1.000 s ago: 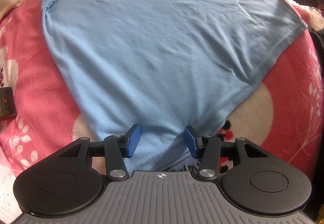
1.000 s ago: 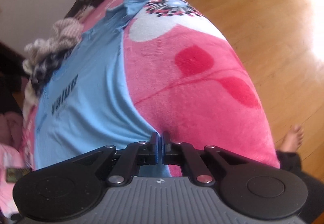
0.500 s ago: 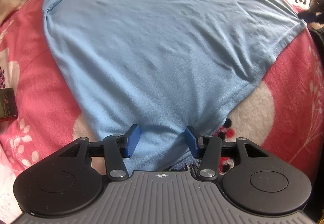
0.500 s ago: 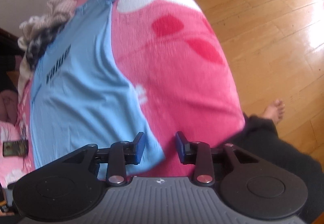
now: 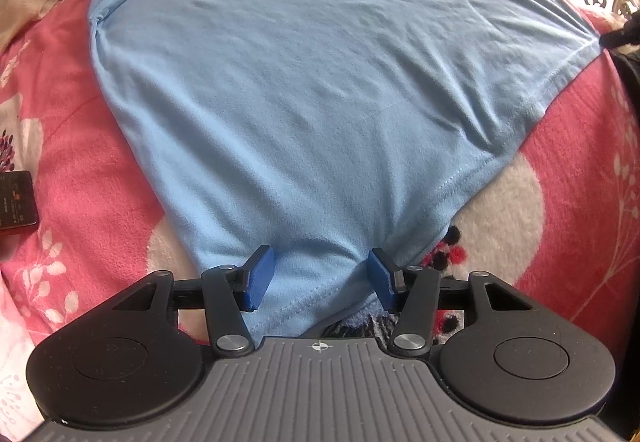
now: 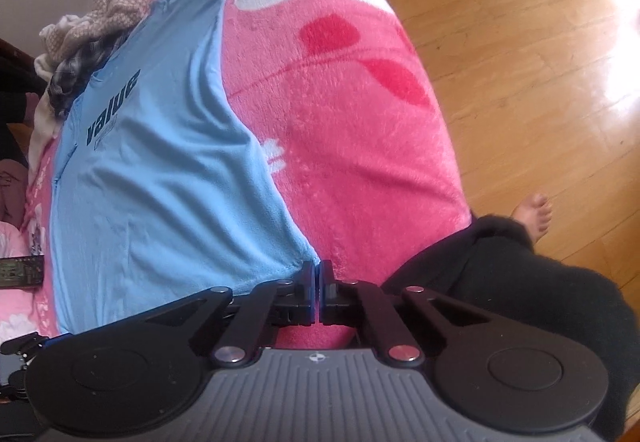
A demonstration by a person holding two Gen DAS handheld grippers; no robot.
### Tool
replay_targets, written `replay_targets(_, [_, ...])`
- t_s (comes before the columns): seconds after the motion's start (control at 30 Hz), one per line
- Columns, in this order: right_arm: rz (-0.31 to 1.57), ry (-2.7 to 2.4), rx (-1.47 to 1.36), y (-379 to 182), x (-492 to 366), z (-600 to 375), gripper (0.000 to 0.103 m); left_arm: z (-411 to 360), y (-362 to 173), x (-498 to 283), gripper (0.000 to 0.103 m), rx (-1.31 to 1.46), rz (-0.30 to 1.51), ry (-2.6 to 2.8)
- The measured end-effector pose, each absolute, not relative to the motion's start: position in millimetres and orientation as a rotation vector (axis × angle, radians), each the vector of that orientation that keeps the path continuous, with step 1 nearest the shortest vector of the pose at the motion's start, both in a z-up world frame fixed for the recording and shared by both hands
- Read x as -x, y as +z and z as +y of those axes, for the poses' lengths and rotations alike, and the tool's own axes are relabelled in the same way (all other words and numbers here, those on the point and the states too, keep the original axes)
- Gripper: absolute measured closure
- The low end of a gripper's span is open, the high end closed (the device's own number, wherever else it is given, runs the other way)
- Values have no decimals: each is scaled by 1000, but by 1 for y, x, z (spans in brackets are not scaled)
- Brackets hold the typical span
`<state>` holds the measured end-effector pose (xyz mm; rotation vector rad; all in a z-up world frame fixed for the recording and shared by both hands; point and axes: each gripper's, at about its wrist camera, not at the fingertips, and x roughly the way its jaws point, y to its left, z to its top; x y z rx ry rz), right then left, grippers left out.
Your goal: Fold clothes
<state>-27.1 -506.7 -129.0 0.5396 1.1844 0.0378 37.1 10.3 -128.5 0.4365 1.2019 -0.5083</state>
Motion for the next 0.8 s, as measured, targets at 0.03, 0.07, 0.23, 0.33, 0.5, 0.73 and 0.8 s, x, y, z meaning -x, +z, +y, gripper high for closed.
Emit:
replay_targets(0.03, [1176,32,-529,-126,28,-506,103,11,-129,-36,51,-440,1201,-510])
replay_targets(0.07, [1169,25,-525,-123,29,-506,103,11,-129,-36,51,-442,1200,-512])
replay_targets(0.23, [1198,-9,-522,-130,31,-512,103,14,-128,-36,50,-440,1198,-517])
replay_targets(0.33, [1216,-25,-458,-133,29,-506,103,15,-128,-37,50,-442,1199,-520])
replay_targets(0.5, [1154,-43,-309,-113,32,-488,101,15,-129,-36,50,-453,1198,-522])
replay_targets(0.73, [971,103,-130,-75,29,-440,101,14,-129,-38,50,-464,1208,-521])
replay_targets(0.8, [984,172,-92,-84,19,-417,101,14,-129,-37,50,-473,1215,-522])
